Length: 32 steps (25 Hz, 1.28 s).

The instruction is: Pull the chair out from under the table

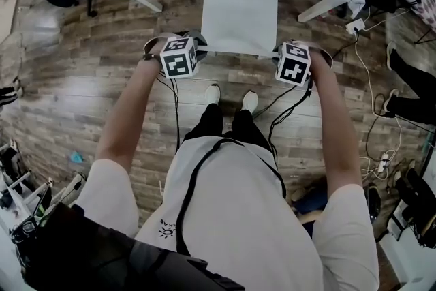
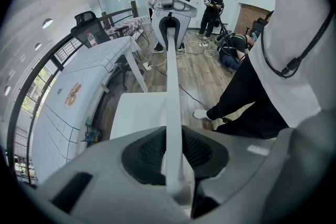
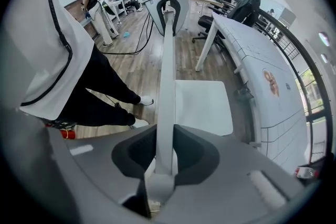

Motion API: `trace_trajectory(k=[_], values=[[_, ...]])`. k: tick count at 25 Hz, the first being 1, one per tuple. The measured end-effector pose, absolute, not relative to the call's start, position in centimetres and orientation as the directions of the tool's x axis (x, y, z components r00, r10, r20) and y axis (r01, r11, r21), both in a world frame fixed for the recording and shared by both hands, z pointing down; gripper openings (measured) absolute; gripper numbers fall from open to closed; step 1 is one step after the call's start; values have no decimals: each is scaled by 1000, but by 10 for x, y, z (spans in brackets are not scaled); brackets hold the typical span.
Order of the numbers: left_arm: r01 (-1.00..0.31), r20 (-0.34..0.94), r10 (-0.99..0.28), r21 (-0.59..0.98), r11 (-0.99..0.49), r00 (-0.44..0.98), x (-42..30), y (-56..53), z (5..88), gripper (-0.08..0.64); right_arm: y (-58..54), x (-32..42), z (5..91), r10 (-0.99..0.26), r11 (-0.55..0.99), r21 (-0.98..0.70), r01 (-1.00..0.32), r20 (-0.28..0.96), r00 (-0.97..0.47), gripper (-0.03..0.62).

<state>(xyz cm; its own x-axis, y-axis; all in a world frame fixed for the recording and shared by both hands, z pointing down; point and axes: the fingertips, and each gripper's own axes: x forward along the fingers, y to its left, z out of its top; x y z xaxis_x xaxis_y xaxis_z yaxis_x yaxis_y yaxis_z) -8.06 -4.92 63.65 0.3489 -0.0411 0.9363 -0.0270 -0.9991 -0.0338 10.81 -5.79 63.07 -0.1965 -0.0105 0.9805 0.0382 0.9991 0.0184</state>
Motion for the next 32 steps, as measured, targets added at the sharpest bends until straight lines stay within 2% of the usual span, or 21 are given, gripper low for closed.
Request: trace_trajectory(k=[32], values=[[-10,943,28,34,-999,331,-82,154,638,86,148,108,631,64,998,-62,13,978,-199,94]])
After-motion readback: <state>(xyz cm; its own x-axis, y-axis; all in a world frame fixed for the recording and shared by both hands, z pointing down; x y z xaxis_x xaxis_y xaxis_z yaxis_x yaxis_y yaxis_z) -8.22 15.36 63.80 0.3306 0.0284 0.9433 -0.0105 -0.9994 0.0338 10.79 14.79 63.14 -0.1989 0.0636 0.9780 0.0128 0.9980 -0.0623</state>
